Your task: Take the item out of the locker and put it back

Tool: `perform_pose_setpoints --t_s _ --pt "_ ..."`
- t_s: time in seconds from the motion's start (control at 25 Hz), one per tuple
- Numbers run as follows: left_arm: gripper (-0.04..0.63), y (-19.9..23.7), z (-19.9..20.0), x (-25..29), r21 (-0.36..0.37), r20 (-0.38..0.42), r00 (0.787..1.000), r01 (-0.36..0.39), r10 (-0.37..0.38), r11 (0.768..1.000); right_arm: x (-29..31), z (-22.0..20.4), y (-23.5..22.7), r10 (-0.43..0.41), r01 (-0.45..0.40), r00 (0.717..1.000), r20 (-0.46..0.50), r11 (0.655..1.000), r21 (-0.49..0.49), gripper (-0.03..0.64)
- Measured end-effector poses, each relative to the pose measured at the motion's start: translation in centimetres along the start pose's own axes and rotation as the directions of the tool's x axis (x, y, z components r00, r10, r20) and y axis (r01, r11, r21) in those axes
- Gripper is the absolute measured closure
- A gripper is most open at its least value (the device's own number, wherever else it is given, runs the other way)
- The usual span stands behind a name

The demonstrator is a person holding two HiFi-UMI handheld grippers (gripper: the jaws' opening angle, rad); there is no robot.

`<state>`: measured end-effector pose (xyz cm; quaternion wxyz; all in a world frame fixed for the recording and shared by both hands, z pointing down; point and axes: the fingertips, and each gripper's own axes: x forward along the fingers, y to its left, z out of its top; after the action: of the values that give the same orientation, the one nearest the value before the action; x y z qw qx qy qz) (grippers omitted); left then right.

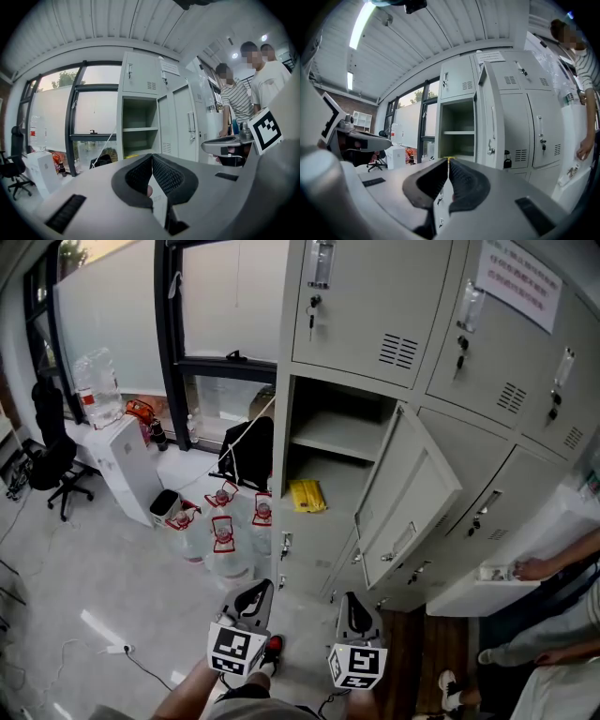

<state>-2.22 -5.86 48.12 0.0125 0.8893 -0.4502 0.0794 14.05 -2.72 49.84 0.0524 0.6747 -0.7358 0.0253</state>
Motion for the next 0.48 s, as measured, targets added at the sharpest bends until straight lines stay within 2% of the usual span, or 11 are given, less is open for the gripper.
perform_pose_setpoints --t_s 0.48 --pt "0.572 -1.1 -0.6 -2.1 -0.001 0.000 1.000 -0.026 0.026 1.000 -2.2 -0.8 0.6 0.034 -0.034 0.999 -0.010 0.999 0.002 0.600"
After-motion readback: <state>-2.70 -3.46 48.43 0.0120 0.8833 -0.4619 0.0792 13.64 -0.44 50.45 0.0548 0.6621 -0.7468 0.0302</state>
